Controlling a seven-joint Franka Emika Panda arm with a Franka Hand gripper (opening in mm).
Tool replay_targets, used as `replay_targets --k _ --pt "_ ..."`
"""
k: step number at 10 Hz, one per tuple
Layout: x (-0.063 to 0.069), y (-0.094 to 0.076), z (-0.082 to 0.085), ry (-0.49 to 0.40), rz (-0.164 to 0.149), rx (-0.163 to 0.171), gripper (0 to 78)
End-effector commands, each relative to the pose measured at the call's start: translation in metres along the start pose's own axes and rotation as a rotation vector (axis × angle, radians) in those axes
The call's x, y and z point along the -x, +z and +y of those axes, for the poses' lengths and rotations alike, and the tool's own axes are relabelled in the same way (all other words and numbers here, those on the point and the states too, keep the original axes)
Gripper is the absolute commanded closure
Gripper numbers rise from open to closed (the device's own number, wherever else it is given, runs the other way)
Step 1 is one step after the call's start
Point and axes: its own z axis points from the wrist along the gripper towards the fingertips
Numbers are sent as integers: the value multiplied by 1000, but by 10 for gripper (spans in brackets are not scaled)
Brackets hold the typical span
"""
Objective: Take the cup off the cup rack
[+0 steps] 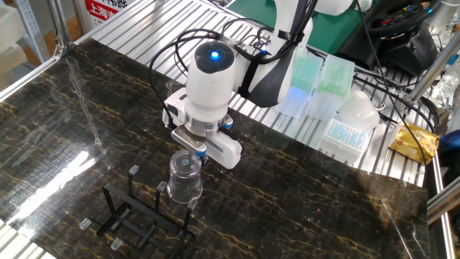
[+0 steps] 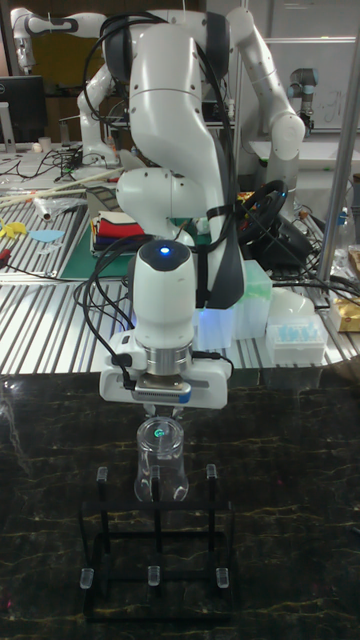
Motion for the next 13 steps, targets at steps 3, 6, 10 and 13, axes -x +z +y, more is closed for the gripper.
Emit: replay_targets --k 3,6,10,13 --pt "1 -1 0 3 -3 0 1" --pt "1 -1 0 3 -3 0 1" --pt "1 -1 0 3 -3 0 1" --pt "1 -1 0 3 -3 0 1"
